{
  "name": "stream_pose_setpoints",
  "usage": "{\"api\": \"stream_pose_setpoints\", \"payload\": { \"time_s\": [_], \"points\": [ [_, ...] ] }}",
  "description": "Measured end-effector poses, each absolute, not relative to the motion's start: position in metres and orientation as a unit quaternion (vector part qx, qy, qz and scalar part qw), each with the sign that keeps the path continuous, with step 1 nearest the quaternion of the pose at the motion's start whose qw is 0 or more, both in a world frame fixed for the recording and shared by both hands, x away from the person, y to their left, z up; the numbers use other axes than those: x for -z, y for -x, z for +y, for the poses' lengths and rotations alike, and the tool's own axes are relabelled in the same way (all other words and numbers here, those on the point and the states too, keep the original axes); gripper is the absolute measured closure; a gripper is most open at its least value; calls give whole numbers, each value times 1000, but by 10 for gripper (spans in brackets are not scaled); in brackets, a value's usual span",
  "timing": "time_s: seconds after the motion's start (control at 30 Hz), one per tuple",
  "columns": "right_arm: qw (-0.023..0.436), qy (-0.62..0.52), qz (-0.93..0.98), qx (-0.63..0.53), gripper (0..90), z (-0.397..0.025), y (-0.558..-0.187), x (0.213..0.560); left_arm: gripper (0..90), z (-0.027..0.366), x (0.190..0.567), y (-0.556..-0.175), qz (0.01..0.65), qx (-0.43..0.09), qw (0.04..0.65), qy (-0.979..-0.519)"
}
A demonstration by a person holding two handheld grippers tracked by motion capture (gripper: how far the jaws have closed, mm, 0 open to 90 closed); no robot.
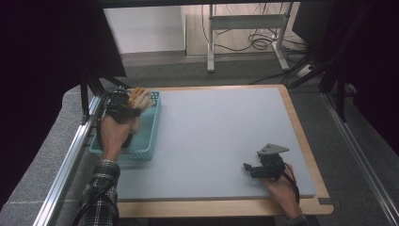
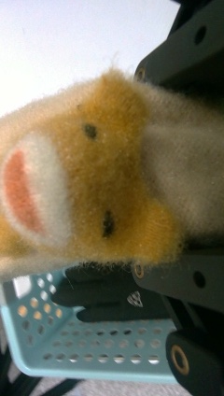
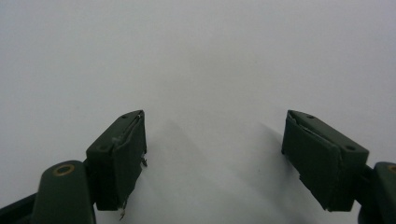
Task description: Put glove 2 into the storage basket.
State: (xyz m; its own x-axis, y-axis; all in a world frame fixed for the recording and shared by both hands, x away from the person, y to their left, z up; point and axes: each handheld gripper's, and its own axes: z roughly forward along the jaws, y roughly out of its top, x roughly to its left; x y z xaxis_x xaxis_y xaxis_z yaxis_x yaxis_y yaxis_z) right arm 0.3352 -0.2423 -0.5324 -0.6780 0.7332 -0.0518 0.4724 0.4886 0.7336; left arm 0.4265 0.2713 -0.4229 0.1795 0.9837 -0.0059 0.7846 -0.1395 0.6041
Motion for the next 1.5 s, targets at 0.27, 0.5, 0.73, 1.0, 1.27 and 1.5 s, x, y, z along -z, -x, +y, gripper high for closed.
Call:
{"api": "stream_pose_setpoints", "payload": {
  "time_s": [0.27,0.5,0.73,1.0,1.27,1.5],
  "points": [
    [182,-357,843,-358,214,-242,-335,532,540,272,448,-442,621,-182,207,-734],
    [182,-358,843,-358,214,-242,-335,532,537,267,476,-458,629,-154,174,-742],
    [182,-358,843,-358,213,-242,-335,532,522,257,492,-471,619,-122,168,-758],
    [181,-358,843,-358,211,-242,-335,532,339,251,504,-478,598,-105,138,-782],
    [181,-358,843,-358,211,-242,-335,532,78,267,491,-465,596,-61,190,-778],
    [181,-358,843,-358,211,-242,-335,532,136,276,453,-448,584,-89,236,-772]
  ]
}}
